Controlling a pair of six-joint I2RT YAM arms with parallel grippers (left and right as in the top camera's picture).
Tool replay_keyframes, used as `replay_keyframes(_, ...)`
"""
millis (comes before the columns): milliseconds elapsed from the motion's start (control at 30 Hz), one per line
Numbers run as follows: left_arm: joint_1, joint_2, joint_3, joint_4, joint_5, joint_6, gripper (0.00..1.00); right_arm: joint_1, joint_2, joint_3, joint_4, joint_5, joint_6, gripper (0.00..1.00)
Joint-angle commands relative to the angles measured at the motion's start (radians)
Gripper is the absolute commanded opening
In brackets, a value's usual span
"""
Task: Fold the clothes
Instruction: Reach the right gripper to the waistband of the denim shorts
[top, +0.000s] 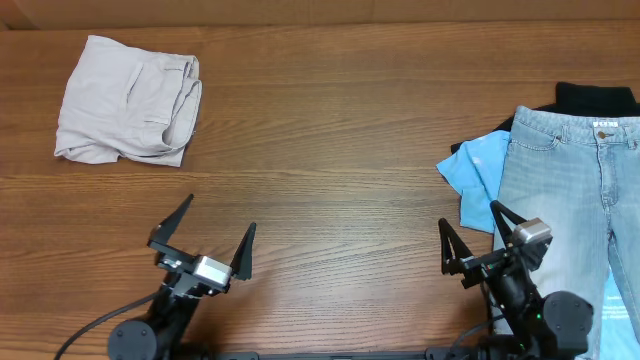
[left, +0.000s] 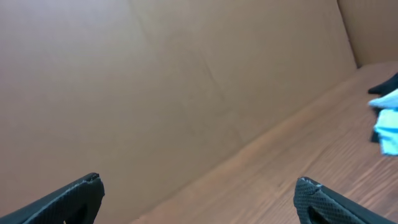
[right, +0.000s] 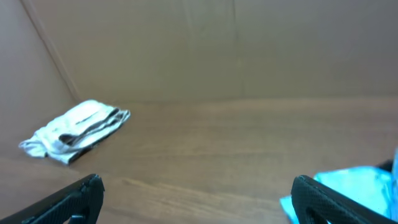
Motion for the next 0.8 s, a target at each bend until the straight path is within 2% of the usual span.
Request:
replay_keyframes(0, -0.007, 0.094, 0.165, -0.076, 0.004, -0.098, 1.00, -0.003, 0.108, 0.125, -0.068, 0.013, 0.014, 1.00)
replay_keyframes(133, -0.007, 0.277, 0.375, -0.214, 0.004, -0.195, 1.00, -0.003, 0.344, 0.289, -0.208, 0.013, 0.015, 1.00)
replay_keyframes(267, -0.007, 0.470, 0.581, -0.368, 0.032, -0.243, 1.00, -0.003, 0.583, 0.456, -0.348, 0.013, 0.015, 1.00)
replay_keyframes(500, -0.007, 0.810, 0.921, -0.727, 0.069, -0.253, 1.00, -0.003, 0.973, 0.831, -0.618, 0.011, 0.016, 1.00)
replay_keyframes(633, -0.007, 0.956, 1.035, -0.888, 0.068, -0.243, 1.00, -0.003, 1.114, 0.958, -0.674, -0.028, 0.019, 1.00)
replay_keyframes(767, -0.007, 1.050, 1.077, -0.966, 0.076, -0.194, 1.00, -0.005, 1.184, 0.977, -0.631, 0.019, 0.020, 1.00)
